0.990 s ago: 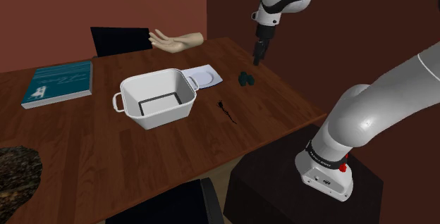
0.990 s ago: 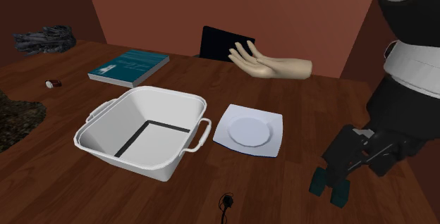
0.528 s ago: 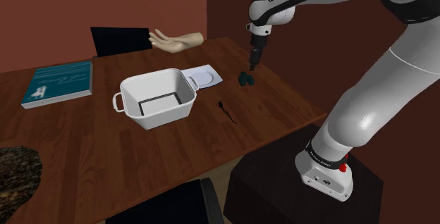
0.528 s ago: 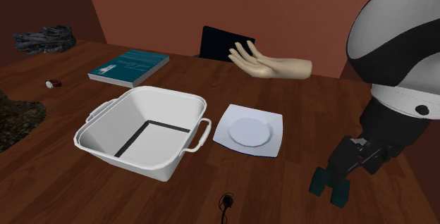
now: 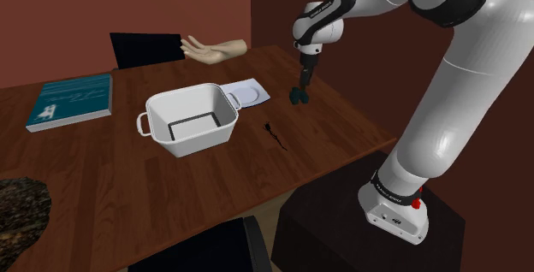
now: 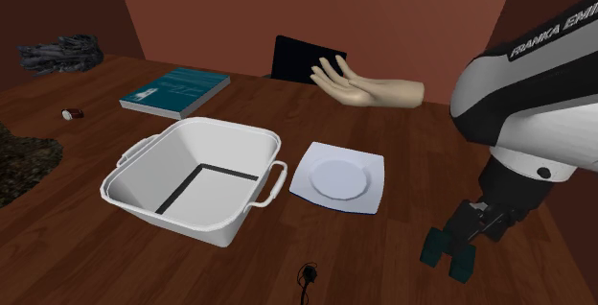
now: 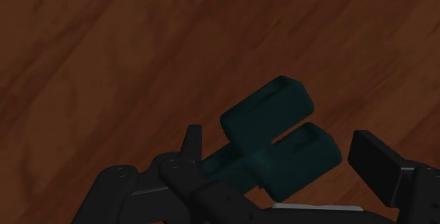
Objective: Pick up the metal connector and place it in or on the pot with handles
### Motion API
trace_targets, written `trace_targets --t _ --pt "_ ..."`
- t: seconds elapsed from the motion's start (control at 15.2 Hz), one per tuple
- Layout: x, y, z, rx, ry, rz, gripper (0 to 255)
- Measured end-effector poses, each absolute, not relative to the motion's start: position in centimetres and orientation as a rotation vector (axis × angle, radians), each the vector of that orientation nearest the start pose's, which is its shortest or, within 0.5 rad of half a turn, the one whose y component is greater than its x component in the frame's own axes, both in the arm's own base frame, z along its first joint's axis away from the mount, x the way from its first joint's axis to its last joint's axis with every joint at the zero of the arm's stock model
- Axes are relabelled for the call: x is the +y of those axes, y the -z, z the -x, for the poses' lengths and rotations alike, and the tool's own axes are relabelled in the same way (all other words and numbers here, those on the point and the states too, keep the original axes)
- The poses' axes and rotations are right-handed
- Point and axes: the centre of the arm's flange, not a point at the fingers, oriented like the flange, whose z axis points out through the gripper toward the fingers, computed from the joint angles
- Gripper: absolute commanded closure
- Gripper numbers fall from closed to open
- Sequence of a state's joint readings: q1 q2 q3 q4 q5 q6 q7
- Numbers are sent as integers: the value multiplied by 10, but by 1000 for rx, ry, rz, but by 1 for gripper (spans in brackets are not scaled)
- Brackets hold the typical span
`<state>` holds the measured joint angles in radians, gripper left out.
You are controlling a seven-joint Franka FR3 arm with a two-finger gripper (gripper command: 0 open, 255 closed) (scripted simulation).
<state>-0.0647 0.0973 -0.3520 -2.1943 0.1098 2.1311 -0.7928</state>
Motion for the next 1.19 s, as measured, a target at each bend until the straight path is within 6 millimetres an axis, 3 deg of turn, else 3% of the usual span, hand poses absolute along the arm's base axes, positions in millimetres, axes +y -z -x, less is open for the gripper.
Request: trace_targets --t 0.33,0.73,0.79,1.19 --pt "-204 -304 -479 -464 -144 2970 0" --pt "-204 -301 -480 -464 -143 2970 0" --pt "-204 -301 -480 -464 -143 2970 255" --pt "-204 -302 -480 -466 -140 2970 255"
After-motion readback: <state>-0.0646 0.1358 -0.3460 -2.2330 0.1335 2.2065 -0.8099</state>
